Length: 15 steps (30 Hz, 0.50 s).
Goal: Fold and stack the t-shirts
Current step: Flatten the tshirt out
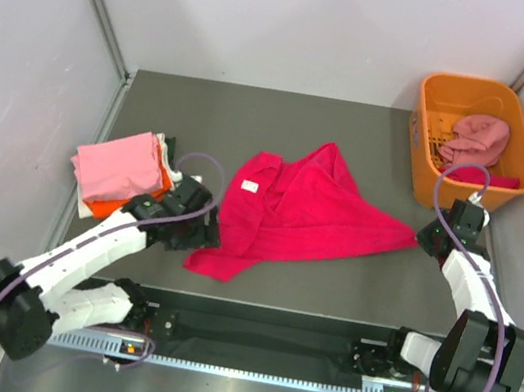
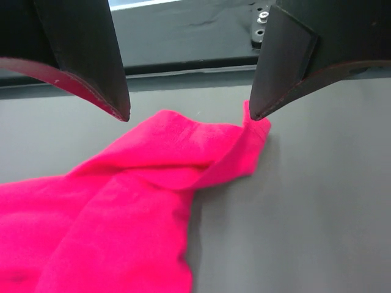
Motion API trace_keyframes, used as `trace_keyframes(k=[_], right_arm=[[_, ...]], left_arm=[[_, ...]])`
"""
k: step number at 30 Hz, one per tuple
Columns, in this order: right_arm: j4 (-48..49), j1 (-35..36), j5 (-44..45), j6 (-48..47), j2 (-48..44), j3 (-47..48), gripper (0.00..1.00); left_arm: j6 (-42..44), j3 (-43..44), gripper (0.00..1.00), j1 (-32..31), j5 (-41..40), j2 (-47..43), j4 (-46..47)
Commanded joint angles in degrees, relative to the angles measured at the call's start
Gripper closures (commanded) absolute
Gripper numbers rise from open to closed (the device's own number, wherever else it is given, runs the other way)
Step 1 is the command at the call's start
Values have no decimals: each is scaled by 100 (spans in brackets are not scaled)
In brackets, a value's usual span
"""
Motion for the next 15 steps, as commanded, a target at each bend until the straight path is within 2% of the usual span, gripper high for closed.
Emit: trace_keyframes(k=[1, 3, 5, 15], right_arm=[[497, -60, -62, 27, 61, 159, 100], [532, -60, -62, 45, 9, 159, 100], [515, -60, -62, 36, -9, 177, 100], [752, -60, -660, 45, 87, 71, 100]], left_arm=[[-118, 276, 17, -809, -857, 570, -239], [-433, 347, 20, -1135, -1160, 948, -460], [-575, 277, 22, -1189, -1318, 1003, -505], [-936, 242, 26, -1198, -1838, 624, -795]])
